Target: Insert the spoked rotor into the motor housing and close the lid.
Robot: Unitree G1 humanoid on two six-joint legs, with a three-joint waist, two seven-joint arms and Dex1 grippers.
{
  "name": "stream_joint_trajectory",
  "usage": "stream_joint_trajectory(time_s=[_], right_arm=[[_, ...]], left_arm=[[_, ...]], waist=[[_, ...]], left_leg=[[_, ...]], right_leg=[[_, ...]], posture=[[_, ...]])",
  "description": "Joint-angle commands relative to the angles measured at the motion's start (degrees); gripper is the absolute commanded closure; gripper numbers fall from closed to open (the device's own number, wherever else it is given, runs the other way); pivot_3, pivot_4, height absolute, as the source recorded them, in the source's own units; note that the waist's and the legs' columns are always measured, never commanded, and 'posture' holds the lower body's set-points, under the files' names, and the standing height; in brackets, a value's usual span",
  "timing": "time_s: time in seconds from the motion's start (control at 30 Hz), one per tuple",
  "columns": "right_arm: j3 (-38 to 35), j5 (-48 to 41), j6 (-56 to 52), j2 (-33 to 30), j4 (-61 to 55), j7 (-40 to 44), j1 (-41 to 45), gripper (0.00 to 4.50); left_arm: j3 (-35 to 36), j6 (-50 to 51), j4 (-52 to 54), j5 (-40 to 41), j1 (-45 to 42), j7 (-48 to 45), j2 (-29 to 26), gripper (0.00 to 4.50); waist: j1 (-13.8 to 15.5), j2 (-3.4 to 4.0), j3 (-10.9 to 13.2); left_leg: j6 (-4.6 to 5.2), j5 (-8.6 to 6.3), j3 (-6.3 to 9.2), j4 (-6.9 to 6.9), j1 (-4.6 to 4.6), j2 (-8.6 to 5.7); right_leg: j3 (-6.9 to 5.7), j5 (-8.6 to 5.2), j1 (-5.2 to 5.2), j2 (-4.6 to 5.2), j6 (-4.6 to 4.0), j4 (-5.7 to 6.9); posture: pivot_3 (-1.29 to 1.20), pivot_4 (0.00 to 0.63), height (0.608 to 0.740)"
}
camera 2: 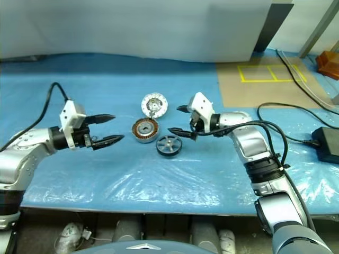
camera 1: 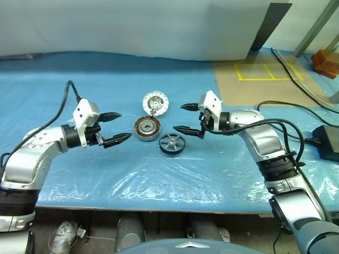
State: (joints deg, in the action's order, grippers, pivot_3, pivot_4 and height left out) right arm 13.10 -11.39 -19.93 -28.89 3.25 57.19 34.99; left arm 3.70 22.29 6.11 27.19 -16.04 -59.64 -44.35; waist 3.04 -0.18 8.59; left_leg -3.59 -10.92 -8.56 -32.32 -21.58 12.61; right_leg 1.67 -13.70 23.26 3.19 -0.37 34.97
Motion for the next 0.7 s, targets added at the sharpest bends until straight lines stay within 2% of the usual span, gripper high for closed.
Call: stream_joint_trajectory(time_s=[0.03,0.23,0.43,0.7], right_arm=[[1.6,1.4,0.8,-0.1,-3.0,0.1,-0.7,0.02],[4.0,4.4,2.4,-1.2,-1.9,2.0,0.7,0.02],[2.8,4.2,2.3,-2.4,-1.6,3.7,1.7,0.02],[1.2,2.3,-1.0,-4.5,-6.3,4.7,-1.8,0.02]], left_arm=[[-1.9,-3.7,-3.3,-2.5,-2.8,-2.2,0.7,0.0],[-3.2,-6.8,-7.1,-4.8,-4.7,-2.9,2.8,0.0],[-2.6,-5.7,-4.9,-4.0,-3.5,-1.9,4.4,0.0],[-2.2,-2.5,0.8,-2.0,1.3,2.6,8.5,0.0]], waist=[[0.0,-0.01,0.0],[-0.1,-0.04,0.0],[-0.1,-0.05,0.0],[0.0,-0.06,0.0]], left_leg=[[0.0,0.0,0.0,-0.01,0.0,0.01],[0.01,0.01,0.01,-0.01,-0.03,0.02],[0.02,0.01,0.01,-0.13,-0.02,0.04],[0.03,0.01,0.02,-0.24,-0.02,0.09]], right_leg=[[0.0,0.0,0.0,0.0,0.0,0.01],[-0.01,0.01,0.01,-0.01,-0.02,0.03],[0.0,0.01,0.01,0.0,-0.03,0.18],[0.03,-0.04,0.01,-0.01,-0.12,0.36]], posture=[[0.0,0.15,0.74],[0.0,0.15,0.74],[0.0,0.15,0.74],[0.0,0.15,0.74]])
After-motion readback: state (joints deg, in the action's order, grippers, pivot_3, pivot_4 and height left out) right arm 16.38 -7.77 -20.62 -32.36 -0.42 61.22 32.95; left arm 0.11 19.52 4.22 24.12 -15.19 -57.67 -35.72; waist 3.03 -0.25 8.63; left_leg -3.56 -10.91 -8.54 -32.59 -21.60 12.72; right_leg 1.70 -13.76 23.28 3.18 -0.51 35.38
